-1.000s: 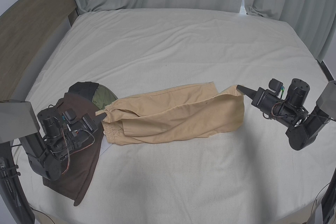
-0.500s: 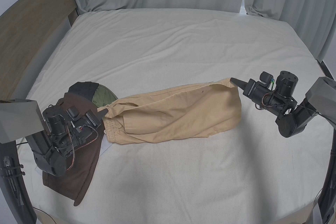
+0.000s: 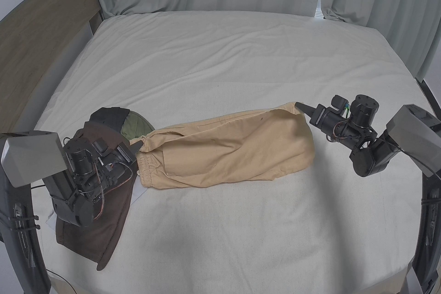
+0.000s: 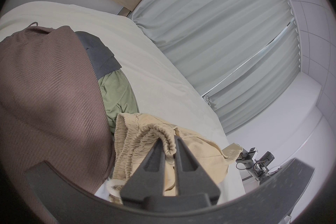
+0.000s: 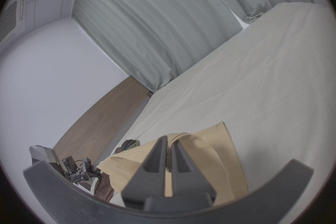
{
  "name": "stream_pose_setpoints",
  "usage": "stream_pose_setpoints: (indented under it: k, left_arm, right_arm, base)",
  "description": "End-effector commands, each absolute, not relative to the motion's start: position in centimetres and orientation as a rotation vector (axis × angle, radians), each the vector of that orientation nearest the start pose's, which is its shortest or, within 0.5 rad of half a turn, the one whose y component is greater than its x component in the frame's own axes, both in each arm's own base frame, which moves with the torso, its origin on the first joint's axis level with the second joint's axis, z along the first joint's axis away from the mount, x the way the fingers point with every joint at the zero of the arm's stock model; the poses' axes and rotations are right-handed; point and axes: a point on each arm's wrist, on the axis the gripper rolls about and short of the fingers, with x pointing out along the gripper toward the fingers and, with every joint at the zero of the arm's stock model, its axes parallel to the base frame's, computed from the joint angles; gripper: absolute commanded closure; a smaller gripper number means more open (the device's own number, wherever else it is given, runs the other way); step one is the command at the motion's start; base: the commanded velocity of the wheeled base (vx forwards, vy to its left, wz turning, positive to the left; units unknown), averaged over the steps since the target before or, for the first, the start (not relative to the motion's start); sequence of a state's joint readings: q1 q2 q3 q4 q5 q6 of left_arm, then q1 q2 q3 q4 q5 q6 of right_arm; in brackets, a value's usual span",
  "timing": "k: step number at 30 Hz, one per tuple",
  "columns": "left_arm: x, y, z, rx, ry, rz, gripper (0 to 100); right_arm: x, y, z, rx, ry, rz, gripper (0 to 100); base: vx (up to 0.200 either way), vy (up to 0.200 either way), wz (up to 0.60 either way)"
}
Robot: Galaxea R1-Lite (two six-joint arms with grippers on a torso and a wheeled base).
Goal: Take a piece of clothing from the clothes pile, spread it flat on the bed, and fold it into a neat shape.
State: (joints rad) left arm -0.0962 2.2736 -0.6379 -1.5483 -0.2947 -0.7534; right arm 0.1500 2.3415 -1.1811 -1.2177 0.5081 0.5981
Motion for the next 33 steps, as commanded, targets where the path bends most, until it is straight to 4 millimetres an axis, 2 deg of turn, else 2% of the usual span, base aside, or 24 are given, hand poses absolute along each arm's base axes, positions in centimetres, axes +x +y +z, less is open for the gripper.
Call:
stream_pose_setpoints:
  k: [1,10,23,24,30,33]
  left_arm:
    - [36.3,-4.0,3.5,-0.754,0.228,-0.327,100]
    - [37.2,-4.1,3.3,-0.75,0.207,-0.33,100]
    - [37.9,-4.1,2.6,-0.747,0.206,-0.331,100]
    - [37.9,-4.1,2.6,-0.747,0.206,-0.331,0]
    - [38.7,-3.9,3.4,-0.75,0.162,-0.335,0]
    - [39.3,-3.1,3.6,-0.754,0.124,-0.289,0]
  right_arm:
    - [45.2,7.8,7.3,0.569,0.156,0.647,100]
    - [46.5,7.9,6.5,0.566,0.14,0.65,100]
    - [47.2,8.2,6.2,0.562,0.123,0.658,100]
    - [47.2,8.2,6.2,0.562,0.123,0.658,0]
    - [47.6,8.3,5.8,0.558,0.115,0.661,0]
    - [47.4,8.4,6.2,0.557,0.111,0.665,0]
  base:
    - [0.0,0.0,0.0]
    - [0.0,0.0,0.0]
    - [0.0,0.0,0.0]
    - [0.0,0.0,0.0]
    - [0.0,0.0,0.0]
    - [0.0,0.0,0.0]
